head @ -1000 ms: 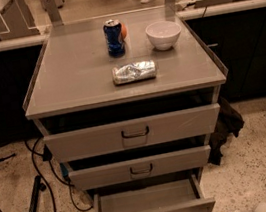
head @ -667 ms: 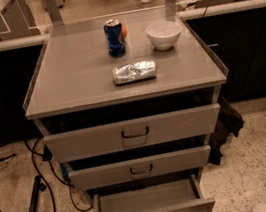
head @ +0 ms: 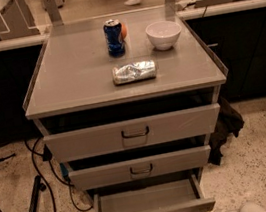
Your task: Close bottom drawer
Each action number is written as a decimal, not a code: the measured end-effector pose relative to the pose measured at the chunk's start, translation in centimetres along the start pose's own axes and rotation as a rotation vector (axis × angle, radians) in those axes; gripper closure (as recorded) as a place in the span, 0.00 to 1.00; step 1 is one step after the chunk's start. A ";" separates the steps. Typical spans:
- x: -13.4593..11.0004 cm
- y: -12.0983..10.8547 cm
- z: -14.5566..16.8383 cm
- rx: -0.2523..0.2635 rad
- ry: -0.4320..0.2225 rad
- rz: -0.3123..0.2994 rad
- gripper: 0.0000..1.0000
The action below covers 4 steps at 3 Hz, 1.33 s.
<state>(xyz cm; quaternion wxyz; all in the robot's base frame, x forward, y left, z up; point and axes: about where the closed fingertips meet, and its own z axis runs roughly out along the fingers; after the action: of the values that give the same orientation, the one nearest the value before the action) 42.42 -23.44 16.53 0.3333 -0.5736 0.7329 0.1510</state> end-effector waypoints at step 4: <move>-1.9 -5.0 6.8 0.186 -0.114 -0.262 1.00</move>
Offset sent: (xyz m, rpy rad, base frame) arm 0.0604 0.0346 -0.0252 0.0245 -0.3213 0.0906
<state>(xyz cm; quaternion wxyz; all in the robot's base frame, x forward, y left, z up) 49.49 -19.40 13.56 0.4426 -0.6216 0.6425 0.0700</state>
